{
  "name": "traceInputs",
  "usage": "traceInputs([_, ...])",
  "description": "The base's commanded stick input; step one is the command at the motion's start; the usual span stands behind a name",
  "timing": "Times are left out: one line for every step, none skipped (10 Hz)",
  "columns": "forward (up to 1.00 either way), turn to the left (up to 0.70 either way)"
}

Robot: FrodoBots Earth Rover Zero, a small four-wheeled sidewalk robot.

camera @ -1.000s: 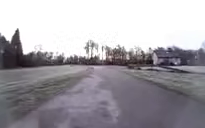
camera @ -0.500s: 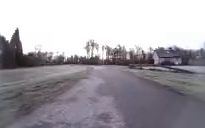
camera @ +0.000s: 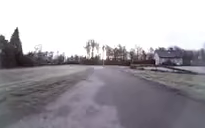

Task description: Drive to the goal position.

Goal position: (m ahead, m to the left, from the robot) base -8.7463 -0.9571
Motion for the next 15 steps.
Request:
traceInputs([1.0,0.0])
traceInputs([1.0,0.0])
traceInputs([1.0,0.0])
traceInputs([1.0,0.0])
traceInputs([1.0,0.0])
traceInputs([1.0,0.0])
traceInputs([1.0,0.0])
traceInputs([1.0,0.0])
traceInputs([1.0,0.0])
traceInputs([1.0,0.0])
traceInputs([1.0,0.0])
traceInputs([1.0,0.0])
traceInputs([1.0,0.0])
traceInputs([1.0,0.0])
traceInputs([1.0,0.0])
